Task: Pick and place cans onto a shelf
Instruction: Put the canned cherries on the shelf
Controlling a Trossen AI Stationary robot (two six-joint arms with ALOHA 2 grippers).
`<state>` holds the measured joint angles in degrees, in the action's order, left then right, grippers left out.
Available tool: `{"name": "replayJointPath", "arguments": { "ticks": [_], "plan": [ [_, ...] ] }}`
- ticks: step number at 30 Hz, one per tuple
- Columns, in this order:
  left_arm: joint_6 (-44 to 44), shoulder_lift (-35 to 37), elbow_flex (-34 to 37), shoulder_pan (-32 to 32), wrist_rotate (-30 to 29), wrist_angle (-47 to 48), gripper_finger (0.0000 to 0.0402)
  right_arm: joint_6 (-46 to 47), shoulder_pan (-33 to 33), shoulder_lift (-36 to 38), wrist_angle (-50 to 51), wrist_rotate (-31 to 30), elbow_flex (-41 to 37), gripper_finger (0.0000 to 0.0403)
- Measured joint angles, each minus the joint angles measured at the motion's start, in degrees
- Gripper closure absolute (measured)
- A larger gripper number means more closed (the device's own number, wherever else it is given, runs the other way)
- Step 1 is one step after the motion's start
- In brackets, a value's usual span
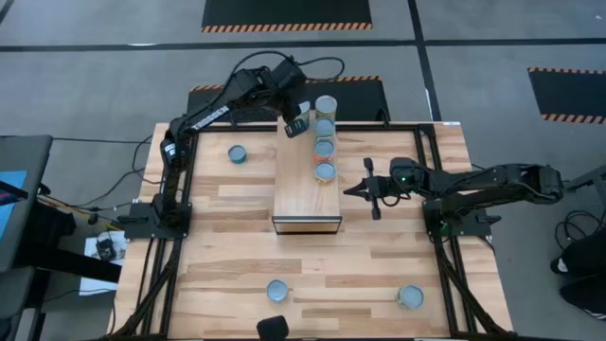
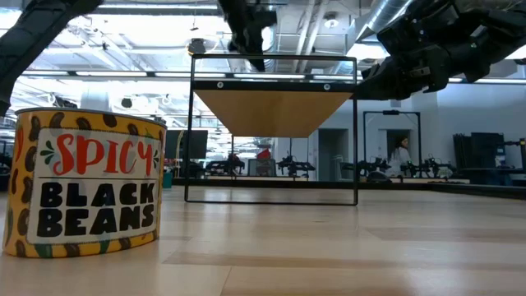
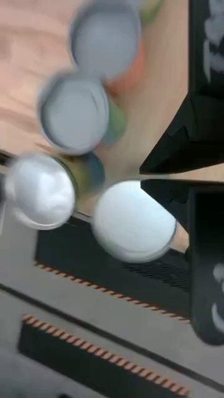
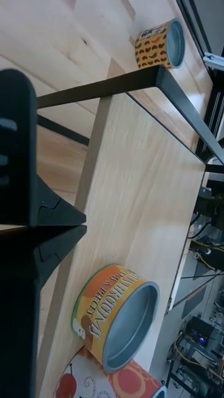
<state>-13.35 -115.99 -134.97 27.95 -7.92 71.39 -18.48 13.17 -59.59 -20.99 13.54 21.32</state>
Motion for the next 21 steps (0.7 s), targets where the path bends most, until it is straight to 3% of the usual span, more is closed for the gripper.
{"name": "replayJointPath", "arguments": {
  "ticks": [4,8,21],
  "plan": [
    [1.7,2.0,2.6,-1.1,1.3,1.0,0.0399,0.0,0.0,0.0,0.6,0.0,0.0,0.0395],
    [3.0,2.5,10.8,-2.2,-0.2,-1.3,0.0401,-0.7,0.1,0.0,1.4,0.0,0.0,0.0395],
    [12.6,19.6,49.7,-0.7,-2.9,-34.3,0.0401,-0.9,0.1,0.0,3.2,-0.1,0.0,0.0395]
  ]
}}
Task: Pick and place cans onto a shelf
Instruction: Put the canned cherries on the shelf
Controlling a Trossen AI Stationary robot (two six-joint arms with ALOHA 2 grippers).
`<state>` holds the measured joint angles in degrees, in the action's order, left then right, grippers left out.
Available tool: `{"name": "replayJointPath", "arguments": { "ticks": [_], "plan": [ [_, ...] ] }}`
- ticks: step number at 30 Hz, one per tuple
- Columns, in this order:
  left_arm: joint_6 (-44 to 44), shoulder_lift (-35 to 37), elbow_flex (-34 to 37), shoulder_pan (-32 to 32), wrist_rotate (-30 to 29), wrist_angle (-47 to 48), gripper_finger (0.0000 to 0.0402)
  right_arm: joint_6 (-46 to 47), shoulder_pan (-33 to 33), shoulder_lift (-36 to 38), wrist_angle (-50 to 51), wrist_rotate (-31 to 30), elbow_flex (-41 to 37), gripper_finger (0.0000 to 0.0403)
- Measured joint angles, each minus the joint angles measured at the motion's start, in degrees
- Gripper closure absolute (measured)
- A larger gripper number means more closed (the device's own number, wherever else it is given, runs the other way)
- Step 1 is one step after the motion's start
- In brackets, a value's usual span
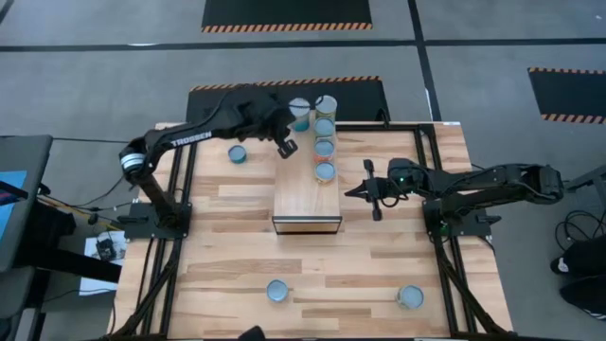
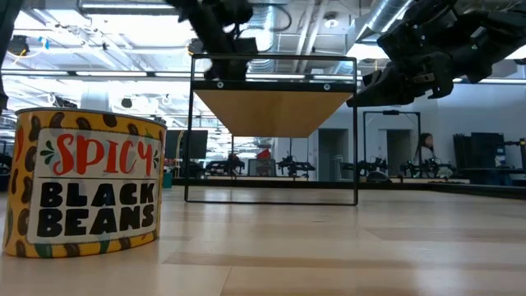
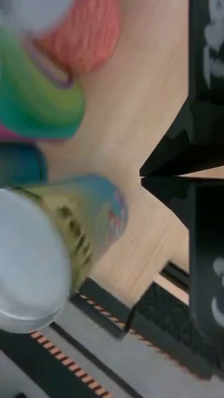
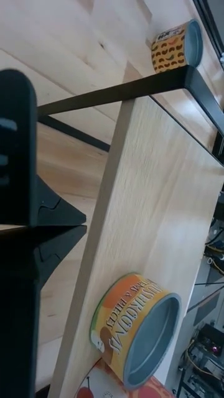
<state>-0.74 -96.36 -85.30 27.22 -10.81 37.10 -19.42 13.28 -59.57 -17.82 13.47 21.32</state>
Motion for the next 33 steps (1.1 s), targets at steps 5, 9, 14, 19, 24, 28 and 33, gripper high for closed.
{"name": "replayJointPath", "arguments": {
  "ticks": [5,9,14,19,24,28,33],
  "plan": [
    [2.1,0.7,8.5,2.2,-0.1,-13.2,0.0401,0.1,0.0,0.0,-0.4,0.0,0.0,0.0395],
    [2.5,0.7,11.8,2.8,0.0,-19.7,0.0402,0.3,0.0,0.0,-0.6,0.0,0.0,0.0395],
    [2.8,0.7,12.4,3.2,0.0,-21.7,0.0401,0.3,0.0,0.0,-0.8,0.0,0.0,0.0395],
    [2.8,0.7,12.4,3.2,0.4,-23.9,0.0401,0.3,0.0,0.0,-0.8,0.0,0.0,0.0395],
    [3.0,0.7,12.4,3.2,1.5,-25.1,0.0401,0.5,0.0,0.0,-0.7,0.0,0.0,0.0395],
    [3.2,0.7,12.4,3.2,1.2,-25.1,0.0401,0.5,0.0,0.0,-0.7,0.0,0.0,0.0395],
    [3.1,0.7,12.4,3.2,1.1,-25.2,0.0401,0.5,0.0,0.0,-0.7,0.0,0.0,0.0395]
  ]
}}
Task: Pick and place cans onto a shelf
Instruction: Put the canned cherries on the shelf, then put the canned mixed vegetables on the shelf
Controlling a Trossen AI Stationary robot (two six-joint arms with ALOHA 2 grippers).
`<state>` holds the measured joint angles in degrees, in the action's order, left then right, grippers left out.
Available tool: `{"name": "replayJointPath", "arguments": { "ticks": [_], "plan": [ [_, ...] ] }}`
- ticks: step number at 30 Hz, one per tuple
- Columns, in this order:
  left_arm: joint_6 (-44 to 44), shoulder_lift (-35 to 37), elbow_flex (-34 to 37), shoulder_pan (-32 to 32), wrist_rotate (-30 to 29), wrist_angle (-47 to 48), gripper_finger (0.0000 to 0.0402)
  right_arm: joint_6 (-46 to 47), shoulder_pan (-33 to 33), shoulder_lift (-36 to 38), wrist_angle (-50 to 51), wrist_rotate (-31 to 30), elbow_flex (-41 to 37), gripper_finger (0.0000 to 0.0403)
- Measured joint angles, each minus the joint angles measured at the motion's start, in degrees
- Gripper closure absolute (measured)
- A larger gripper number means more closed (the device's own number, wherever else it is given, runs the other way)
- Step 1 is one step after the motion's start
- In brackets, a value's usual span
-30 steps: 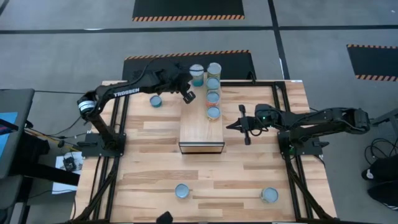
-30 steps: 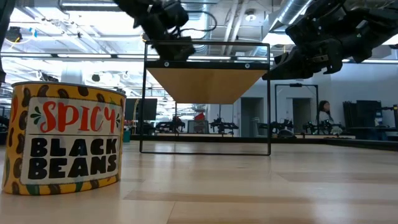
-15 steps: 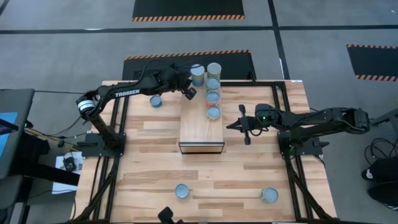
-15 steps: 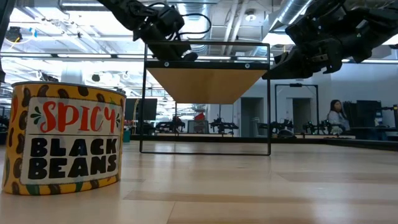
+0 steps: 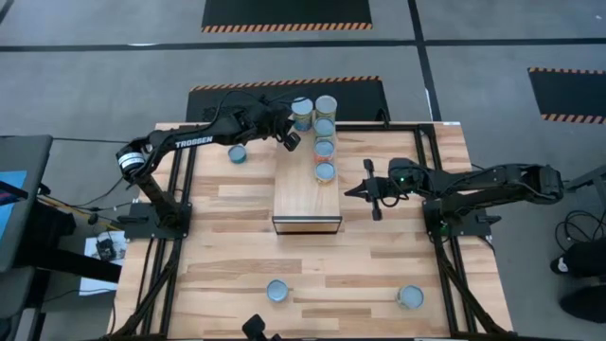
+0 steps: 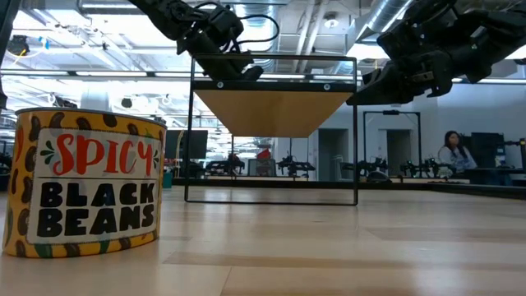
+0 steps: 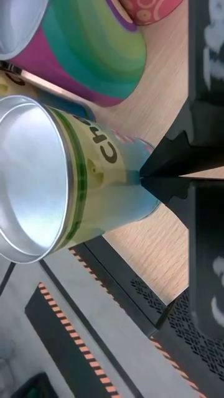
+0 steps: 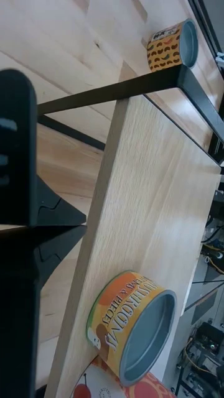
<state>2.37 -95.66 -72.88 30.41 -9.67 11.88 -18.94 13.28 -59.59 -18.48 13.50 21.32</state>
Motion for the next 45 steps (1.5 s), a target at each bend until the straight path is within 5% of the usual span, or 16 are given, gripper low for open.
{"name": "replayJointPath", "arguments": {
  "ticks": [14,22,33,40,45],
  "plan": [
    [-1.6,6.5,0.0,-0.6,-2.3,9.4,0.0401,0.0,0.0,0.0,-0.1,0.0,0.0,0.0394],
    [1.8,16.5,1.6,-10.1,-10.4,21.8,0.0401,0.0,0.0,0.0,-0.3,0.0,0.0,0.0395],
    [7.1,29.7,32.1,-26.0,-11.0,-13.7,0.0401,3.6,-6.5,0.5,2.0,-2.3,4.9,0.0397],
    [8.5,34.0,47.2,-31.3,-11.9,-34.3,0.0401,11.8,-20.2,0.3,20.0,-15.8,12.5,0.0397],
    [7.5,36.2,52.1,-33.0,-12.2,-40.1,0.0401,26.6,-33.7,0.3,36.0,-26.3,18.7,0.0396]
  ]
}}
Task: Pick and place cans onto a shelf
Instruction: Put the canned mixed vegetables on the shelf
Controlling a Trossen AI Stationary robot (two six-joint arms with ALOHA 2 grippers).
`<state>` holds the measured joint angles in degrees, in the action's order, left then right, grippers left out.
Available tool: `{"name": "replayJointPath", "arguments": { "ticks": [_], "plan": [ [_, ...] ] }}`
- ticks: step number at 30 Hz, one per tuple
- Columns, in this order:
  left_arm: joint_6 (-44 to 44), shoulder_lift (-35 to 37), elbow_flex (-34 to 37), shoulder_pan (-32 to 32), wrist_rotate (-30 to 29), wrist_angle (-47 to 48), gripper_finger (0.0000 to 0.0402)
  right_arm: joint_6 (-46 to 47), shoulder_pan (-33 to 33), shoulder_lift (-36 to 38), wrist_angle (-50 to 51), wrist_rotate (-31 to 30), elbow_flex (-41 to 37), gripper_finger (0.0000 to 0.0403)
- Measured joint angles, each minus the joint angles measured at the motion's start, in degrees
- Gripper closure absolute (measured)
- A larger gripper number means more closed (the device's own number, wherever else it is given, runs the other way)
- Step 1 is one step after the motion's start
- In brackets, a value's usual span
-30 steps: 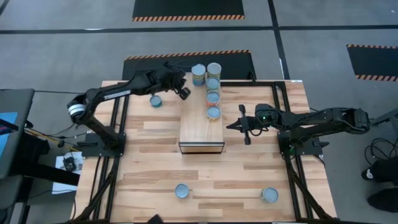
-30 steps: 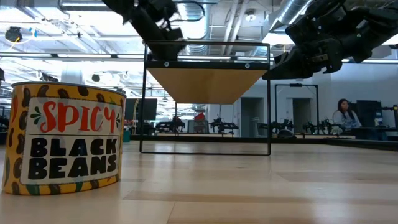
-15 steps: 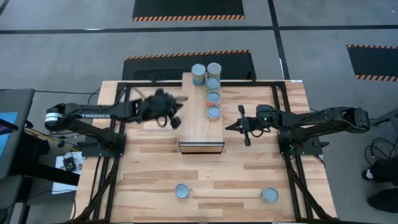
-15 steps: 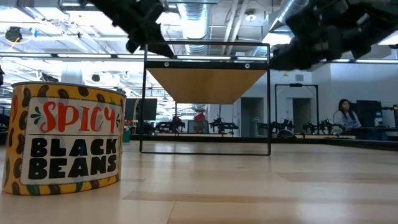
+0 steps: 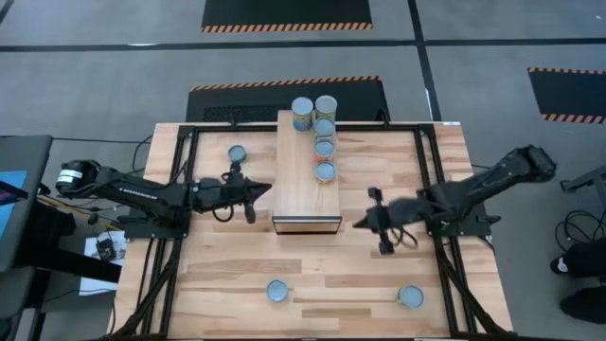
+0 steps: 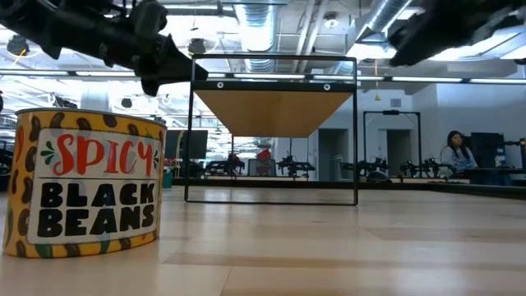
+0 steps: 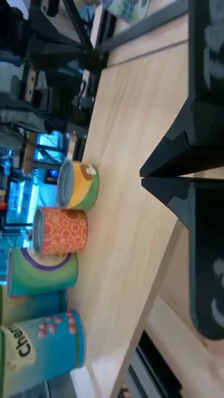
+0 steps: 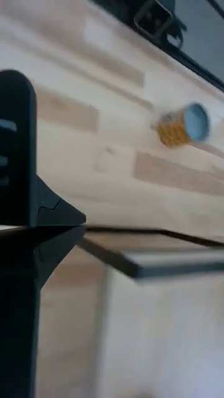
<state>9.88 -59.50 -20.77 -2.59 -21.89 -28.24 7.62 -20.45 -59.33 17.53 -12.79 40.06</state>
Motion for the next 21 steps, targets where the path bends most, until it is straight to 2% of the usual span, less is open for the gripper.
{"name": "replayJointPath", "arguments": {
  "ticks": [5,8,12,16,21],
  "plan": [
    [-2.5,0.7,0.3,-1.2,0.1,-2.0,0.0401,18.4,-14.6,0.0,12.9,-5.5,5.8,0.038],
    [-5.3,0.7,0.3,-2.1,0.8,-5.0,0.0401,30.9,-22.7,0.0,16.8,-8.0,6.5,0.036],
    [-7.0,0.7,0.3,-2.8,0.6,-6.5,0.0401,48.3,-31.7,-0.5,19.1,-8.3,6.6,0.0336],
    [-7.1,0.7,0.3,-2.8,0.7,-6.4,0.0401,61.4,-39.0,-2.4,20.7,-8.1,6.6,0.0318],
    [-6.8,0.7,0.3,-2.8,0.6,-6.2,0.0401,76.4,-45.1,-6.1,21.3,-5.2,6.6,0.0296]
  ]
}}
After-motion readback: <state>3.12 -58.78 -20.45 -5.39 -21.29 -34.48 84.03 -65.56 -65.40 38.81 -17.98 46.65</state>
